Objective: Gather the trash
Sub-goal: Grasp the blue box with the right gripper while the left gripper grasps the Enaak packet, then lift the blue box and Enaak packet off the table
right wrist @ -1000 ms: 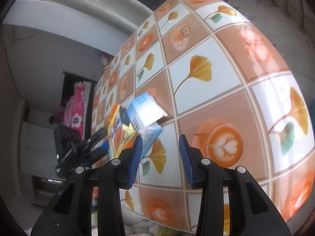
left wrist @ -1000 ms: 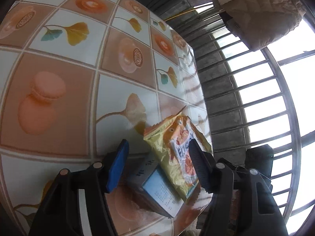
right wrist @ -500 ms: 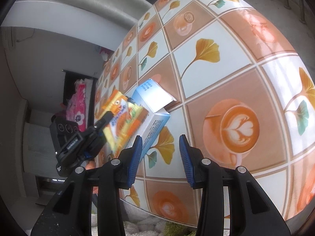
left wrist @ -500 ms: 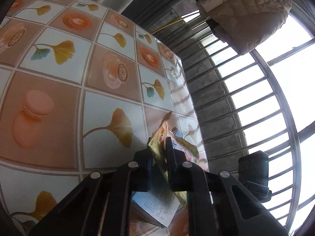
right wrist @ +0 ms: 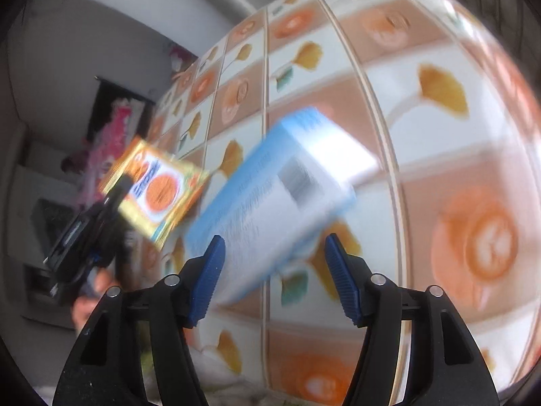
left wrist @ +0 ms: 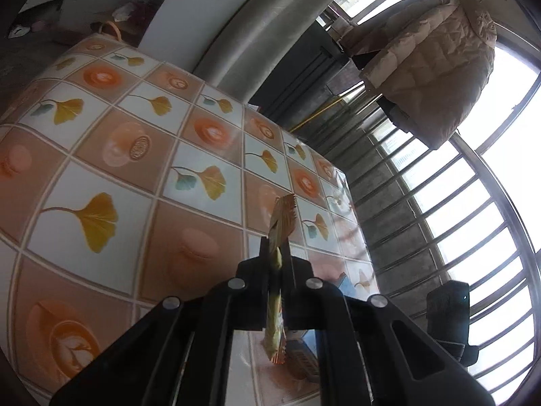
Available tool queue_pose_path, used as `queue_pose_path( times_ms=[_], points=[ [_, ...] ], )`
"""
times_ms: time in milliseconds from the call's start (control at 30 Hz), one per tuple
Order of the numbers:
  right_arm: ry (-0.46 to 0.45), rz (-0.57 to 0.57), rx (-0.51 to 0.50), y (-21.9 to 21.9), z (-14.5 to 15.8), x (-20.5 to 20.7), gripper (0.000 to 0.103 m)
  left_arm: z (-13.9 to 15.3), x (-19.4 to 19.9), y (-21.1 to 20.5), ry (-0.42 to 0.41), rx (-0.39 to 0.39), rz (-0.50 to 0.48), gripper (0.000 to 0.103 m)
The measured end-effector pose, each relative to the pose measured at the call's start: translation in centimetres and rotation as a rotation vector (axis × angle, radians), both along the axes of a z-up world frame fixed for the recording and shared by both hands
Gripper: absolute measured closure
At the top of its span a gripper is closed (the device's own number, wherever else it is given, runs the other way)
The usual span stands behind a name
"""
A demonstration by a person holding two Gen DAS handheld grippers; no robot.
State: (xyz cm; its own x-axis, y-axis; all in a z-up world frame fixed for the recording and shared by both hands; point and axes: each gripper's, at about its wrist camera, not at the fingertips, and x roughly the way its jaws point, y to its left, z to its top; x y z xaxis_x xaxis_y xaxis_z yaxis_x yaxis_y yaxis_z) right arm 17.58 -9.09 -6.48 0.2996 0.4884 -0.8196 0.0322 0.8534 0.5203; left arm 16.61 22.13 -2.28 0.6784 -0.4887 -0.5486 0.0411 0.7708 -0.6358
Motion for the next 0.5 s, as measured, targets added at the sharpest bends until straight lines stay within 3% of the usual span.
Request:
queue_pose_path(
  times_ms=[100,333,500],
  points=[
    [-0.077,0.026,-0.142,1.9,0.7,2.4,0.034,-0.1,-0.7,0.5,0.001,0.022,0.015,0.098],
    [-0.104,0.074,-0.261,6.1,-0.1,6.0,0.019,-0.4,-1.4,0.8,0.011,0.020,0.026,0.098],
    [-0.114,0.124,-0.371,8.9,-1.3,6.7,0.015,-0.8,-1.5,1.2,0.018,0.014,0.041,0.098]
  ],
)
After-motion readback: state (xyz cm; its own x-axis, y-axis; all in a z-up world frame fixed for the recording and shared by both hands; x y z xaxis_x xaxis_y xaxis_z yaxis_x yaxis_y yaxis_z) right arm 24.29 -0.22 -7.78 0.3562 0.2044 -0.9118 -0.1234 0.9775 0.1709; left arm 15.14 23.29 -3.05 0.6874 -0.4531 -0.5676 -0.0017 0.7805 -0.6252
